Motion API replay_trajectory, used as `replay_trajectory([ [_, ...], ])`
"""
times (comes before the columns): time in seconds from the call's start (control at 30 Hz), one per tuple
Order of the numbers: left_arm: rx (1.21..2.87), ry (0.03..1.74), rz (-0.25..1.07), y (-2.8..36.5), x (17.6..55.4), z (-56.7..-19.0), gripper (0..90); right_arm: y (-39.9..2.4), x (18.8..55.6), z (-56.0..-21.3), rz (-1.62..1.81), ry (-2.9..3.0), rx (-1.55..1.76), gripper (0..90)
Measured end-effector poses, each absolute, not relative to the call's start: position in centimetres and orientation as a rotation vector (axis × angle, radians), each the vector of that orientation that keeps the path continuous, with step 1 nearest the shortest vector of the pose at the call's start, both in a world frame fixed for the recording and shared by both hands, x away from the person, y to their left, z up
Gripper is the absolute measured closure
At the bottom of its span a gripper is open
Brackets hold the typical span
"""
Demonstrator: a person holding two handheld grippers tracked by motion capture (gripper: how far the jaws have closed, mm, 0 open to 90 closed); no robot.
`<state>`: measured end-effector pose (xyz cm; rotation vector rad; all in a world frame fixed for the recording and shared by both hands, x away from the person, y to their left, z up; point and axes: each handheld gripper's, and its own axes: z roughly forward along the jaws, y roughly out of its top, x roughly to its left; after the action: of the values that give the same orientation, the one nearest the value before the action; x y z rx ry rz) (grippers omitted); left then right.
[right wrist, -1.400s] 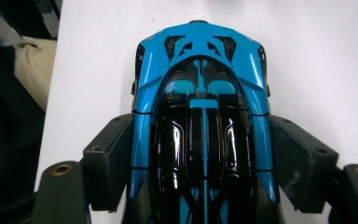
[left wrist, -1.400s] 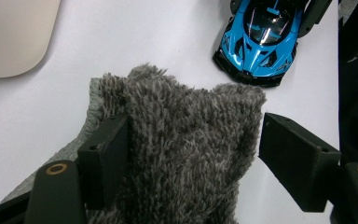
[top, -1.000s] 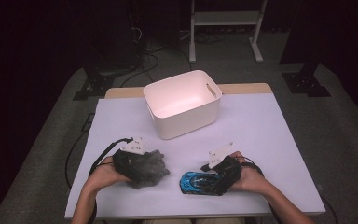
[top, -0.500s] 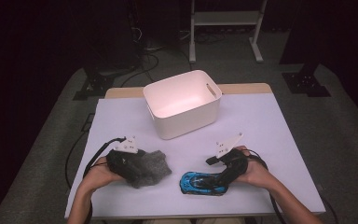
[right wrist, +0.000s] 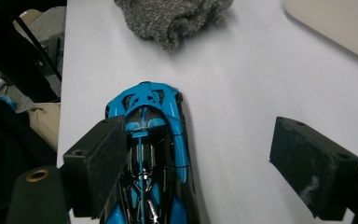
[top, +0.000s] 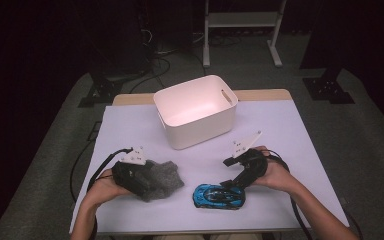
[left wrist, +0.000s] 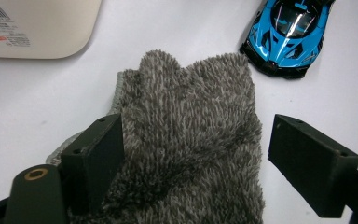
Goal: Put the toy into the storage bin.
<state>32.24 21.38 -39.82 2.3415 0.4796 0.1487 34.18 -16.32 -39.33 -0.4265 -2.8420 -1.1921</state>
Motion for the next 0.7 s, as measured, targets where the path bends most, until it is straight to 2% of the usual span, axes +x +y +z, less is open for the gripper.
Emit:
replay_trajectory([
  [0.13,2.346,0.476,0.150,21.3,32.2,-39.8,16.6,-16.5,34.7,-38.8,-1.191,-2.847,-0.435,17.3],
  [0.23,2.347,0.482,0.158,21.4,32.2,-39.7,14.8,-16.5,35.2,-38.4,-1.195,-2.834,-0.453,12.8],
  [0.7,2.354,0.484,0.160,21.6,32.3,-39.8,13.9,-16.3,37.2,-36.3,-1.190,-2.862,-0.428,14.6],
])
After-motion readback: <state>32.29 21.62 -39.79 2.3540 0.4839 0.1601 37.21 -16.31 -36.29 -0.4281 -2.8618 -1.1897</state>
